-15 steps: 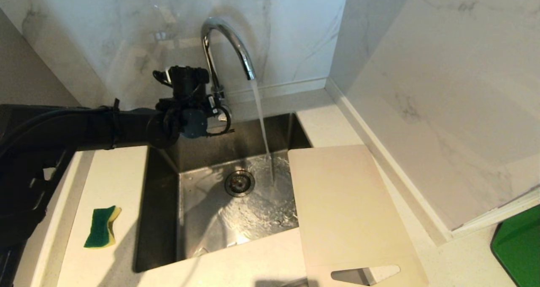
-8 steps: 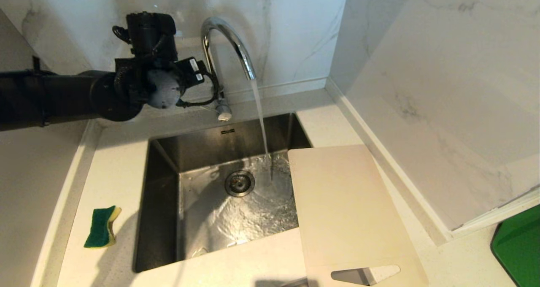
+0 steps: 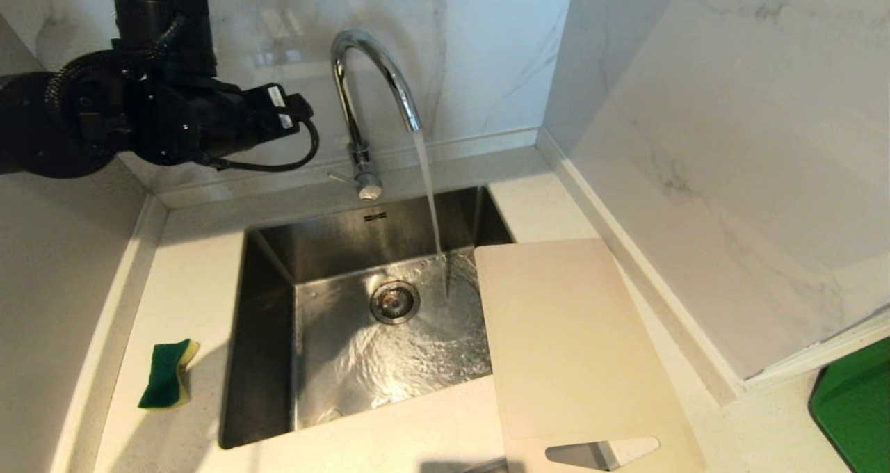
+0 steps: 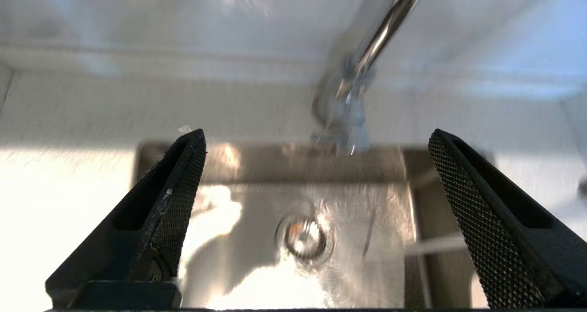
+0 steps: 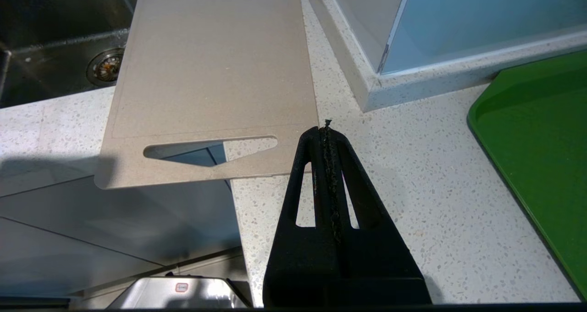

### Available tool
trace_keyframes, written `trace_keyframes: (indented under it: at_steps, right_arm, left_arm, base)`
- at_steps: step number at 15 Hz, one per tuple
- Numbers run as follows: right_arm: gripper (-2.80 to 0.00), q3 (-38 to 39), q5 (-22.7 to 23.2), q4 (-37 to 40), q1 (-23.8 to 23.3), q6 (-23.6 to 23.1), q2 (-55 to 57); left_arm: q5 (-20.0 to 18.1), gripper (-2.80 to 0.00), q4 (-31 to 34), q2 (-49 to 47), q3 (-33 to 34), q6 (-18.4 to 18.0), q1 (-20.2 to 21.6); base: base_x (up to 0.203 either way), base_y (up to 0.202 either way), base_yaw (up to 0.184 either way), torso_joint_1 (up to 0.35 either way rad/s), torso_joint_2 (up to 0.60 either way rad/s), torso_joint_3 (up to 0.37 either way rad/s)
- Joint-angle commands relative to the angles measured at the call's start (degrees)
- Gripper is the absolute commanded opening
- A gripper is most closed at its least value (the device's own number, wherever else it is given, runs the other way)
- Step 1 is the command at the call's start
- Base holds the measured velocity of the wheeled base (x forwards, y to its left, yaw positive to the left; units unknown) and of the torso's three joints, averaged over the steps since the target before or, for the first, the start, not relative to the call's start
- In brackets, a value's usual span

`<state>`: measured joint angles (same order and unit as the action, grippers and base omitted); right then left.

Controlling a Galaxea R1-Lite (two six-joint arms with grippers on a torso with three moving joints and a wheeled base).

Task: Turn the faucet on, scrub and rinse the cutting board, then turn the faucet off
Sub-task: Pick up the cleaning cloth

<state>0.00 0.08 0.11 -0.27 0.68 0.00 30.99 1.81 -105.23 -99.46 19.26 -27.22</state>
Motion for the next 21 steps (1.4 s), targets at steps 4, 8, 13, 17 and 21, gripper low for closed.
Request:
trace_keyframes:
  at_steps: [4, 8, 13, 17, 21]
  right_arm:
    - [-2.80, 0.00, 0.01, 0.07, 0.00, -0.07, 0.00]
    - [-2.80, 0.00, 0.01, 0.03, 0.00, -0.03, 0.00]
    - [-2.80, 0.00, 0.01, 0.01, 0.00, -0.07, 0.00]
    - [-2.80, 0.00, 0.01, -0.01, 0.00, 0.01, 0.00]
    - [-2.80, 0.00, 0.01, 0.03, 0.00, -0.07, 0.00]
  left_arm:
    - [-4.82, -2.80, 4.45, 8.28, 8.68, 0.09, 3.54]
    - [-15.39, -2.80, 8.72, 12.89, 16.71, 0.00, 6.59]
    - [-29.20, -2.80, 17.03, 19.10, 26.24, -1.67, 14.79]
    - [-36.35, -2.80, 22.08, 24.43, 34.85, -13.49, 23.87]
    - [-36.31, -2.80, 23.29, 27.18, 39.73, -13.38, 26.31]
  base:
    - [0.000, 0.000, 0.000, 0.000, 0.00, 0.000]
    - [0.000, 0.000, 0.000, 0.000, 0.00, 0.000]
    - [0.000, 0.000, 0.000, 0.000, 0.00, 0.000]
    - [0.000, 0.000, 0.000, 0.000, 0.00, 0.000]
    - [0.000, 0.000, 0.000, 0.000, 0.00, 0.000]
